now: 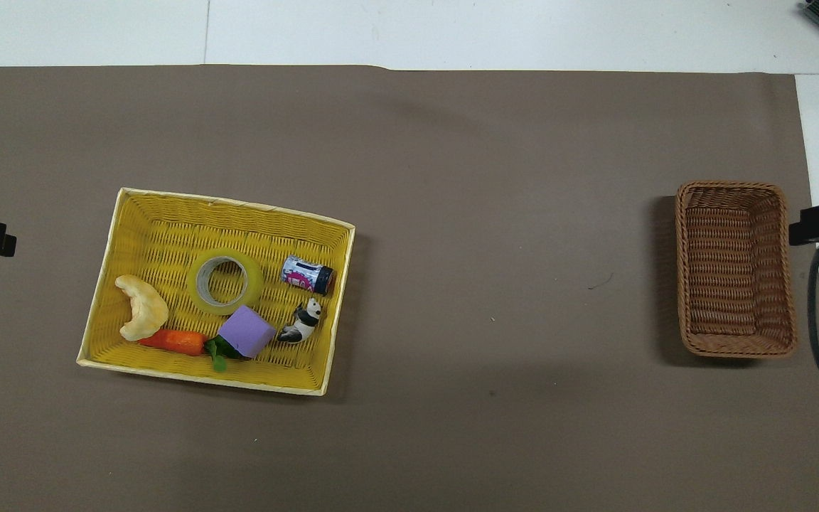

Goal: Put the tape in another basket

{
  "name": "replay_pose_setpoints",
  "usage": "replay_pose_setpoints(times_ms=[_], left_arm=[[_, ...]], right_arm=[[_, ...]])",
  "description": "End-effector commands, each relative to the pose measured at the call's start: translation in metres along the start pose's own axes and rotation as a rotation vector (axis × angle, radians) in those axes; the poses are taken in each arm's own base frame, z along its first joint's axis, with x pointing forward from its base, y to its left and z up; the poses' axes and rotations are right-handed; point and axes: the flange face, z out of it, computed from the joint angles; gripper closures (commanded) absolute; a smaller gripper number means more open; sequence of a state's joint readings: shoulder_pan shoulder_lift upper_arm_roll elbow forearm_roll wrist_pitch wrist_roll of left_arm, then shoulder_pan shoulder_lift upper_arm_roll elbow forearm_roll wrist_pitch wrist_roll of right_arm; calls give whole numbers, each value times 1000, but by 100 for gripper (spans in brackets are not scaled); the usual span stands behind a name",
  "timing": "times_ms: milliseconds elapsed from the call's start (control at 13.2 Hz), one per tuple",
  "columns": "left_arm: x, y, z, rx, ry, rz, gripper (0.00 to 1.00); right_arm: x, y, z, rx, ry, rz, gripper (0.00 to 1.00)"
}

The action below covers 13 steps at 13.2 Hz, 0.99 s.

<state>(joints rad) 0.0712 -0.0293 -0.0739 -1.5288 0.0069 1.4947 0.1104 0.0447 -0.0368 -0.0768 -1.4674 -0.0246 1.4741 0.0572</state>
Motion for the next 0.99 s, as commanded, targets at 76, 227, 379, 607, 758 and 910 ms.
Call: replay_pose_setpoints(times_ms=[76,227,379,607,758,910], left_arm=[[-5,4,1,-6,-1,1,0],[-6,3,1,-6,-1,33,0],[-4,4,6,-7,-8,42,0],[1,5,19,-8,-3,19,0],[8,17,43,-6,10,10,0],[14,21,67,-5,24,10,0]], right_arm=[[-1,2,0,2,-4,19,0],[-1,2,0,3,-2,18,0],[-1,2,0,2,-4,18,0],[-1,2,0,3,-2,19,0],[-1,2,0,3,-2,19,0],[-1,2,0,2,-4,19,0]])
